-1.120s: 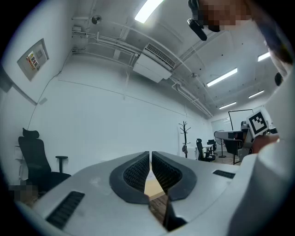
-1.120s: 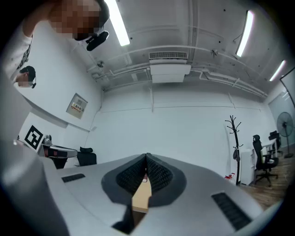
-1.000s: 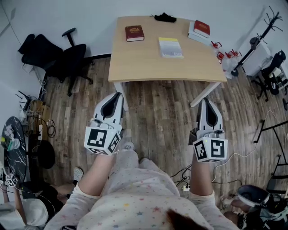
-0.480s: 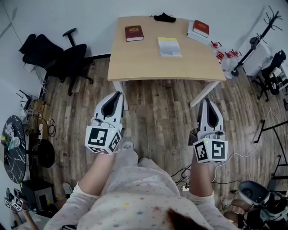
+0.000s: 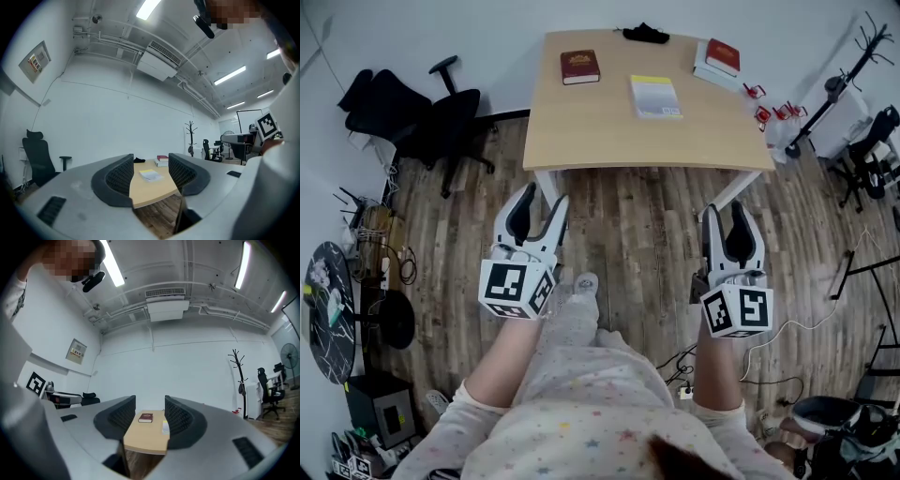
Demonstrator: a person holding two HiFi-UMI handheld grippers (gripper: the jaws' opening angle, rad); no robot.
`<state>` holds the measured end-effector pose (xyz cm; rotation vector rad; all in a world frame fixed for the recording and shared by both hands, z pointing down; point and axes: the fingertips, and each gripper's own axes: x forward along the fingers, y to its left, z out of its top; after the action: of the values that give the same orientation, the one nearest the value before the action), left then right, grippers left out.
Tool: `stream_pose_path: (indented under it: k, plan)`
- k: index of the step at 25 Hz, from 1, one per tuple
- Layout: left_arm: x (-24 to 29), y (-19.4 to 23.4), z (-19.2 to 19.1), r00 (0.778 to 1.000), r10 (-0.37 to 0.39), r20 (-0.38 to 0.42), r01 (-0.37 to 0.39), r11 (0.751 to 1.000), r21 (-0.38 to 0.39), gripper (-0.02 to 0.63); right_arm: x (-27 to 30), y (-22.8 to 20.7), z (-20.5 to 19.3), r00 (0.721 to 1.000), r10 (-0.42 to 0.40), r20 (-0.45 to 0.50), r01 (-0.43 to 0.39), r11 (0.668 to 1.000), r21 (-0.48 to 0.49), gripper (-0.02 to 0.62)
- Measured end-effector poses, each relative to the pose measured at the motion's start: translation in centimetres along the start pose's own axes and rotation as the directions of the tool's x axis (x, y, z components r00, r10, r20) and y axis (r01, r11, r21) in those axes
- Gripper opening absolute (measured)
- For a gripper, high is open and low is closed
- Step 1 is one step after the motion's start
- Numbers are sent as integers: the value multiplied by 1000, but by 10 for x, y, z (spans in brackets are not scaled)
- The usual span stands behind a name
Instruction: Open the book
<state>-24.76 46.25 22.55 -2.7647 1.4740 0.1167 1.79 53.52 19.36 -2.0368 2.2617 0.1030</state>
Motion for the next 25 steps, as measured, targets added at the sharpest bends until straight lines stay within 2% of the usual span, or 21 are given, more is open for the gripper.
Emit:
stream_pose_path:
  k: [8,19,25]
  plan:
    - [60,20,-13,1000,-29,-4,28,999,-29,212,48,-16,-10,1000,-9,-5,9,1000,-2,186]
    - [178,89,-15,998,-69,-9,68,997,-41,212,186,-24,-18,1000,-5,-11,5,1000,-6,187]
    - [228,122,-17,996,-94,-7,94,994,-48,212,243,-32,-26,999,-29,-22,29,1000,5,187]
